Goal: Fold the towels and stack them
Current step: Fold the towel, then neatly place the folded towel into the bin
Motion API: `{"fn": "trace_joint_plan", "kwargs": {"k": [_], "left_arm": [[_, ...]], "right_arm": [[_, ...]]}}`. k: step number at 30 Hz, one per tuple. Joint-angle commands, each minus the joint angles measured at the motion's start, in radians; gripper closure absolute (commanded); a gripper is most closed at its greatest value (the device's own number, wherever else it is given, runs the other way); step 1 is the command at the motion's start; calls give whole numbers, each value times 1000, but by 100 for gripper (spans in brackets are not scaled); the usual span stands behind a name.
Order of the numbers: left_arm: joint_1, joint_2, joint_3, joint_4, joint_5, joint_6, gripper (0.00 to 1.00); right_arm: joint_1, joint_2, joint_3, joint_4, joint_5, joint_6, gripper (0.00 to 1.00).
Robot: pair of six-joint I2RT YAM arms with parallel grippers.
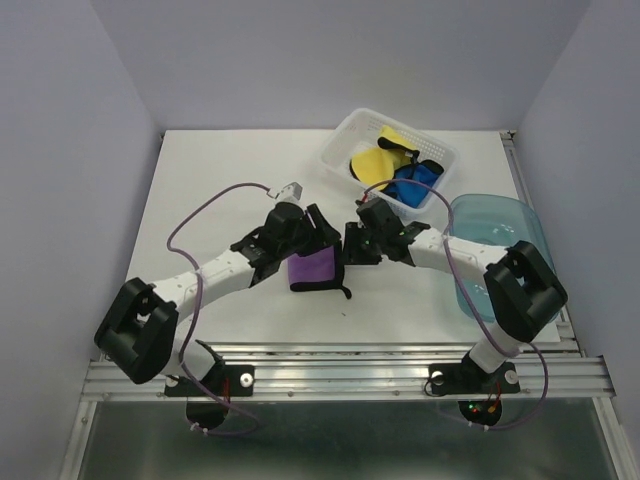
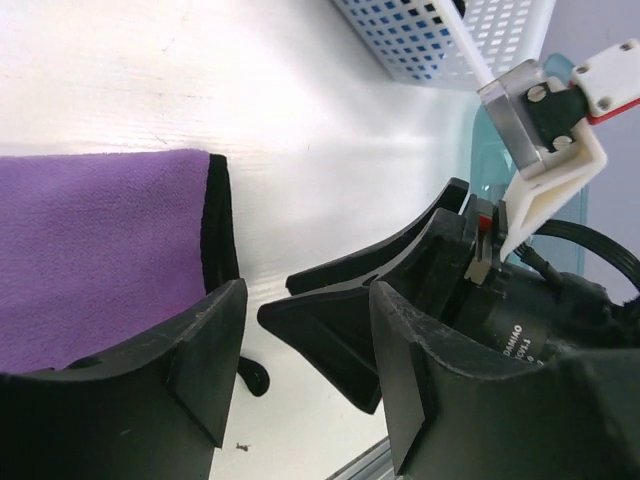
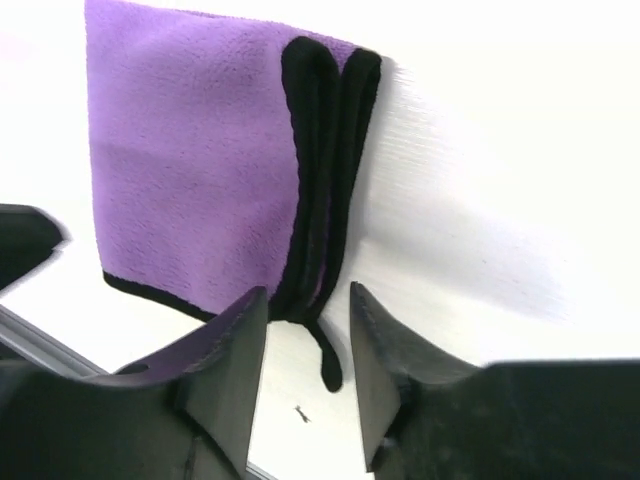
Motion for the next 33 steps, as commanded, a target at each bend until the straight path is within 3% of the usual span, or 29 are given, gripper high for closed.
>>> {"fn": "trace_joint_plan", "kwargs": {"k": [1, 4, 6, 9, 16, 22, 33], "left_arm": [[-4, -122, -40, -62, -84, 24, 36], [-4, -203, -63, -105, -130, 32, 24], [-4, -270, -78, -157, -183, 32, 2], [1, -368, -97, -265, -306, 18, 1], [34, -519, -133, -501, -515, -43, 1], [56, -579, -202, -492, -495, -54, 1], [62, -553, -227, -452, -451, -48, 1]], "right_arm": [[13, -55, -15, -57, 83, -3, 50], [11, -70, -9, -55, 91, -11, 39], [11, -73, -7, -23, 59, -25, 26], [11, -49, 17, 17, 39, -34, 16], [11, 91, 97, 35, 49, -32, 17], [13, 165, 163, 57, 79, -41, 23], [31, 267, 209, 34, 193, -31, 33]]}}
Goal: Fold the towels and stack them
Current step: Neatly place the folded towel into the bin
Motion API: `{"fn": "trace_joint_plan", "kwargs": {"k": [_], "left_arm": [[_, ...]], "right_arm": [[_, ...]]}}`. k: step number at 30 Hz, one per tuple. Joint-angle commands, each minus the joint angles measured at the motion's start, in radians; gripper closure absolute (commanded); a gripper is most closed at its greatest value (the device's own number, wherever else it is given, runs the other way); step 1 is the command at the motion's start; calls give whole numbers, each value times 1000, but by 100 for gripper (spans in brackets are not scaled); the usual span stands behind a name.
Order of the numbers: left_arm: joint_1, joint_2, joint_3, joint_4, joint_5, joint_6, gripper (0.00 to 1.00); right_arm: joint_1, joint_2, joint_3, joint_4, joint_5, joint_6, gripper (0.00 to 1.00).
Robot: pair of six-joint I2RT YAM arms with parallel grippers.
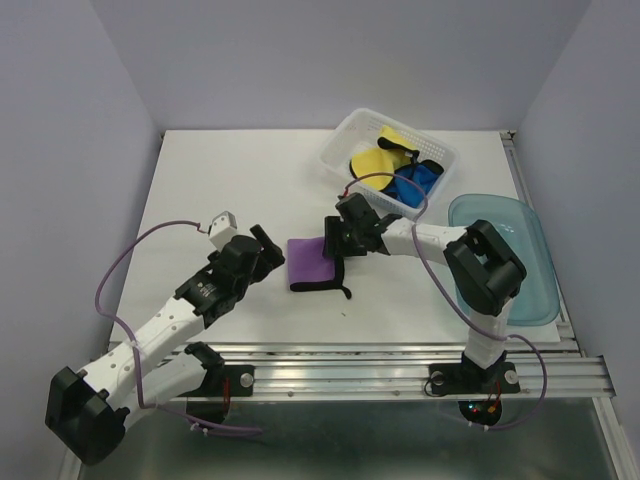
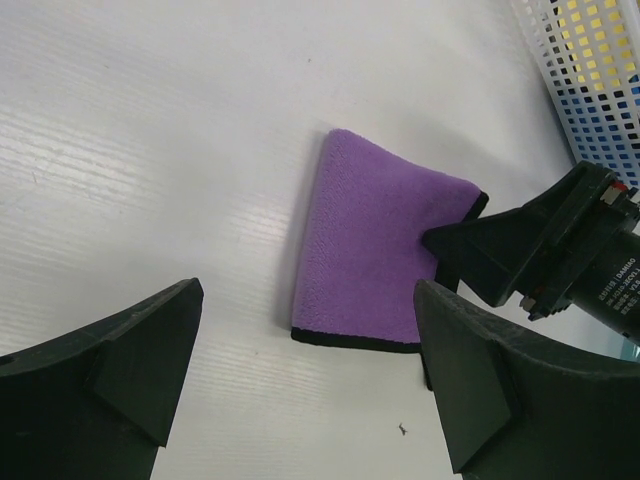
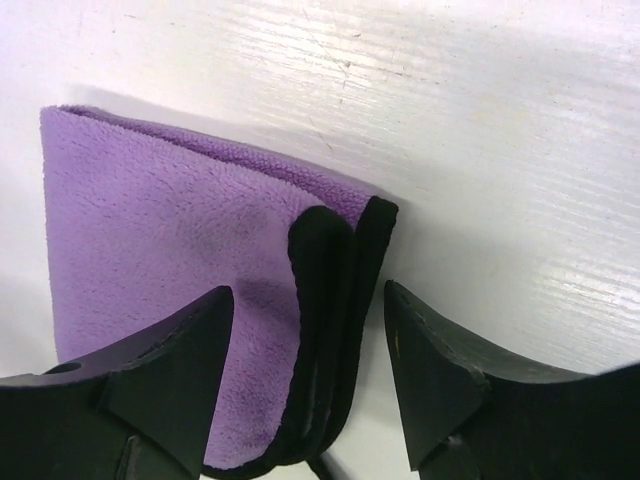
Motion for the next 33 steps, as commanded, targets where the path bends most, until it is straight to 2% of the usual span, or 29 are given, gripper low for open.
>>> {"fn": "trace_joint_plan", "kwargs": {"k": [1, 3, 4, 5, 13, 16, 17, 18, 26, 33], "left_arm": [[6, 5, -9, 19, -12, -1, 1], [8, 2, -10, 17, -10, -1, 1], [8, 1, -12, 17, -13, -1, 1], [8, -1, -12, 13, -16, -3, 1], [11, -24, -12, 0, -29, 3, 1], [14, -35, -12, -4, -32, 8, 1], [14, -35, -12, -6, -32, 11, 1], [14, -36, -10, -10, -32, 15, 1], [17, -68, 1, 5, -36, 38, 1], [22, -29, 11, 69, -23, 72, 1]], "right_arm": [[22, 40, 36, 1, 86, -2, 38], [28, 50, 42, -13, 108, 4, 44], [36, 57, 42, -19, 128, 9, 53], [39, 58, 40, -21, 137, 12, 56], [89, 73, 26, -33, 224, 45, 76], [106, 70, 19, -33, 264, 64, 87], [109, 66, 8, -27, 274, 62, 95], [115, 57, 3, -21, 286, 59, 99], [135, -163, -85, 53, 479, -14, 99], [131, -374, -95, -180, 741, 19, 99]]}}
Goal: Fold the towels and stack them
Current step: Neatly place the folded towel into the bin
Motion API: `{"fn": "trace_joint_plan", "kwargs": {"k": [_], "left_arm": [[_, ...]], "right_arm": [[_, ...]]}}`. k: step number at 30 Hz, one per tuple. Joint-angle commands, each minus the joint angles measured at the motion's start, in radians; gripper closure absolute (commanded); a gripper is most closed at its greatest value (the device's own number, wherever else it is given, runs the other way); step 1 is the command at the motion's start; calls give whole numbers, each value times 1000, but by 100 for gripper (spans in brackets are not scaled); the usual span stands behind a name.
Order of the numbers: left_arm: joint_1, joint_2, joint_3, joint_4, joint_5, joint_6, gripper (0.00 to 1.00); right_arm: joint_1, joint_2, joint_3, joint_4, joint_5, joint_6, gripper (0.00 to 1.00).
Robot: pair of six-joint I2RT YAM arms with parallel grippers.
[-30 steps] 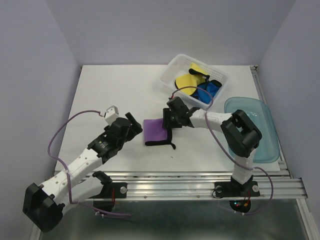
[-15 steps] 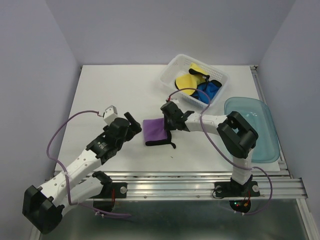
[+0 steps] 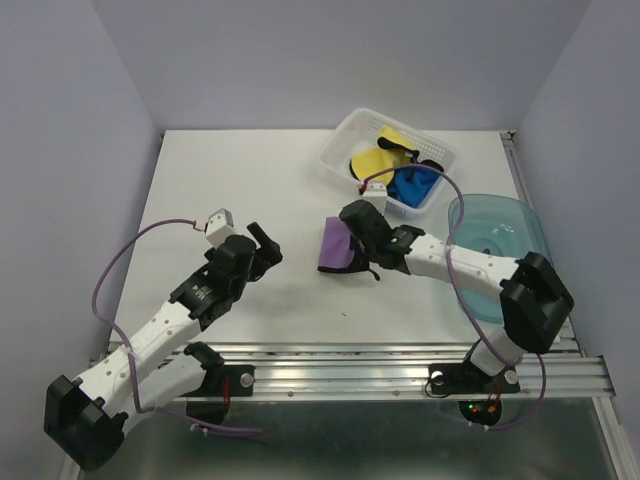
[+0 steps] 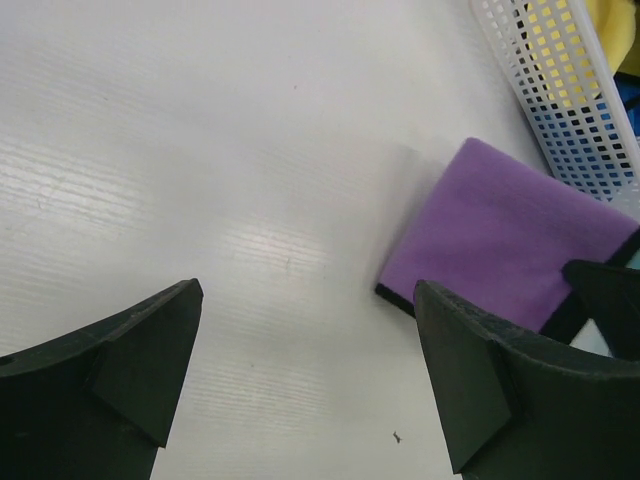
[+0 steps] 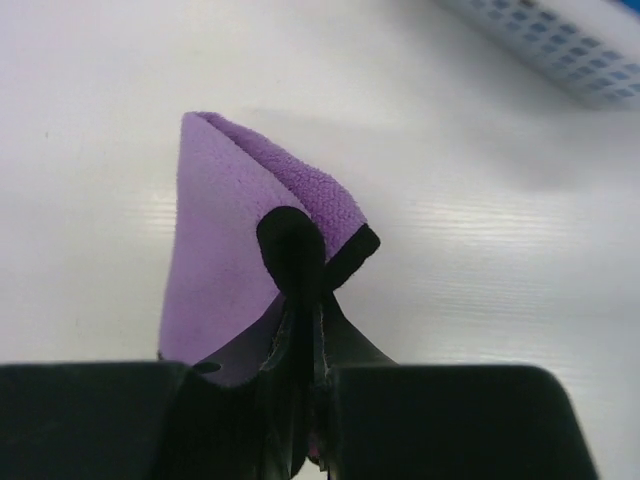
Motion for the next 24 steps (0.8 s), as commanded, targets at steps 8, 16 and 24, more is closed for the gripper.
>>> {"fn": "trace_joint_plan", "kwargs": {"k": [8, 16, 24], "left_arm": [[21, 90, 37, 121, 9, 74, 1], [36, 136, 51, 178, 46, 99, 1], [59, 180, 50, 216, 95, 120, 1]], "right_arm": [[-88, -313, 6, -334, 348, 50, 99], [-398, -499, -19, -307, 237, -11, 99], [-572, -525, -49, -282, 164, 33, 99]]}}
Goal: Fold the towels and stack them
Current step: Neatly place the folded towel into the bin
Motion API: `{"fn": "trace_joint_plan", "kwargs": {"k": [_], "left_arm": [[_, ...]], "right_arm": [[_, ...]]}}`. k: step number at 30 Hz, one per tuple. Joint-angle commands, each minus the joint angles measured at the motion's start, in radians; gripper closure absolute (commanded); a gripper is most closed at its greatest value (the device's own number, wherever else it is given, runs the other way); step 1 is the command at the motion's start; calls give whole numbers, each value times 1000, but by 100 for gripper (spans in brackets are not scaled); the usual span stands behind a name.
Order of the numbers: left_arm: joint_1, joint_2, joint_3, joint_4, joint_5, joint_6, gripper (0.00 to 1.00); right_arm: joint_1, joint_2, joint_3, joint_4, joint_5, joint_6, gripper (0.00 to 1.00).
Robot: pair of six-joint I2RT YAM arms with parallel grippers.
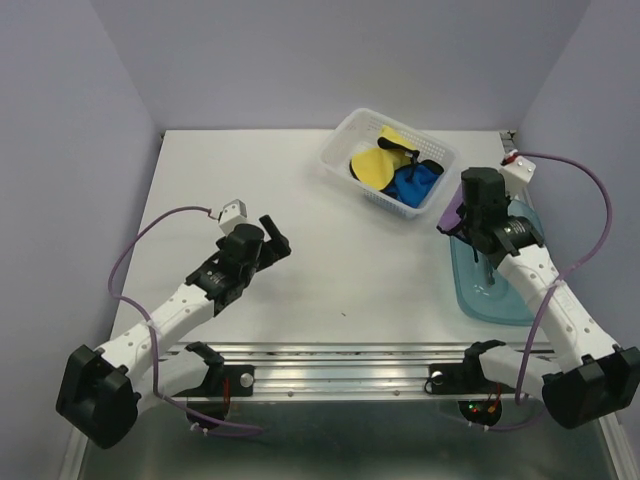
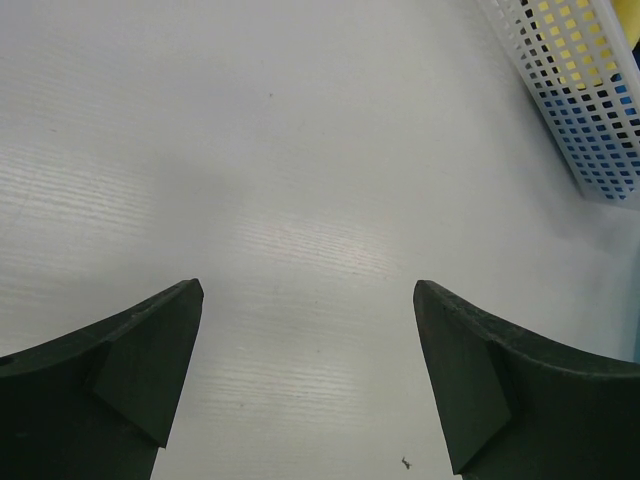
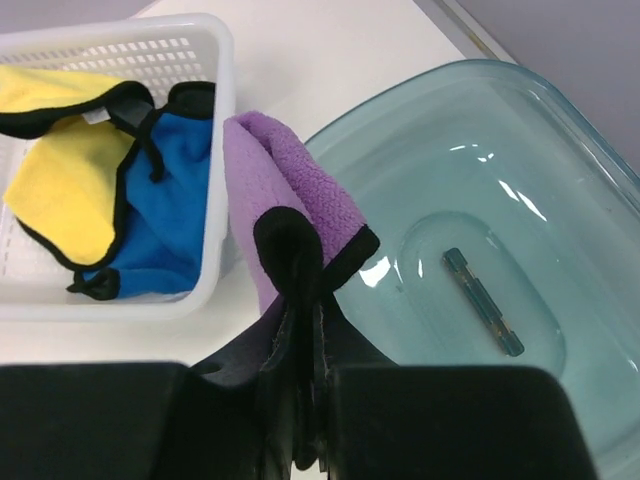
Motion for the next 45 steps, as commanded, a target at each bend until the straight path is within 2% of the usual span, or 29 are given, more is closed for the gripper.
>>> {"fn": "trace_joint_plan", "kwargs": {"k": [1, 13, 20, 31, 45], "left_arm": [[23, 13, 36, 57, 27, 30, 1], [72, 30, 16, 84, 116, 47, 1], [80, 50, 15, 91, 141, 50, 1], [86, 64, 12, 92, 165, 56, 1], [90, 56, 0, 92, 179, 58, 1]], "right_arm": [[-76, -18, -64, 40, -46, 44, 99], [-211, -93, -192, 117, -29, 231, 99], [-234, -133, -294, 160, -40, 288, 99], [-255, -112, -329, 226, -25, 328, 99], [-300, -129, -470, 311, -19, 481, 99]]}}
